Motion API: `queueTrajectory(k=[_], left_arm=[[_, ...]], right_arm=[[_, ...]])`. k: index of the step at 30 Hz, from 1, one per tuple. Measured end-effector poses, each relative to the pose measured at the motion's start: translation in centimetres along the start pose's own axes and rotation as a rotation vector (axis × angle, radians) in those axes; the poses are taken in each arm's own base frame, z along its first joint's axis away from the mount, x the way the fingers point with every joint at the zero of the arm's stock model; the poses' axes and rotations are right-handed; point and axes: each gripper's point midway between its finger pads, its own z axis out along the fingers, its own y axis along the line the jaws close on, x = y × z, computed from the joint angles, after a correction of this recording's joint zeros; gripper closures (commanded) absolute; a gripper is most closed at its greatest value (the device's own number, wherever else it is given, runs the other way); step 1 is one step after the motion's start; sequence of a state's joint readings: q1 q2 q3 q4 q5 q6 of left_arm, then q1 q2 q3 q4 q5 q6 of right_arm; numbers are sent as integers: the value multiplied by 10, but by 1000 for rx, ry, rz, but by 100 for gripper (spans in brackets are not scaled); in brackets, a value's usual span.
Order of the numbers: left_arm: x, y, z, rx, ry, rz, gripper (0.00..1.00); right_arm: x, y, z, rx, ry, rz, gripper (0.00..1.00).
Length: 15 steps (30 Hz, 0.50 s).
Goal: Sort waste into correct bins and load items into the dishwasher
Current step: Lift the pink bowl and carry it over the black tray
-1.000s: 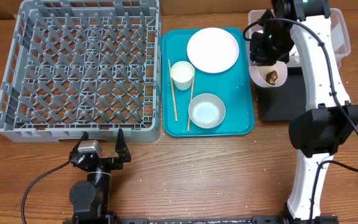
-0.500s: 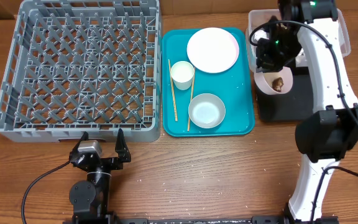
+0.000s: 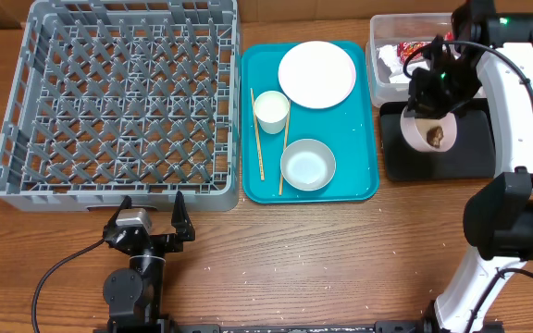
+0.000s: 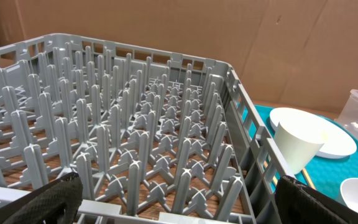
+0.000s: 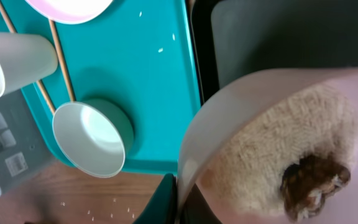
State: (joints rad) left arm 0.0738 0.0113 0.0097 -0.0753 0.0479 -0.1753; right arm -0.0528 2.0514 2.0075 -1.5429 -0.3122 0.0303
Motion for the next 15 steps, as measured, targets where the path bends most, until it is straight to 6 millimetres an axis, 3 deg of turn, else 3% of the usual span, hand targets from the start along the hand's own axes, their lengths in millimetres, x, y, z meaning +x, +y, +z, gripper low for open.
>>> queueTrajectory(k=[7,15], left_arm=[[0,0,0,0,0,0,0],[0,0,0,0,0,0,0]], right_arm=[[-16,11,9,-248,-92,-94,96],[-20,-33,-5,-618,-212,-28,96]])
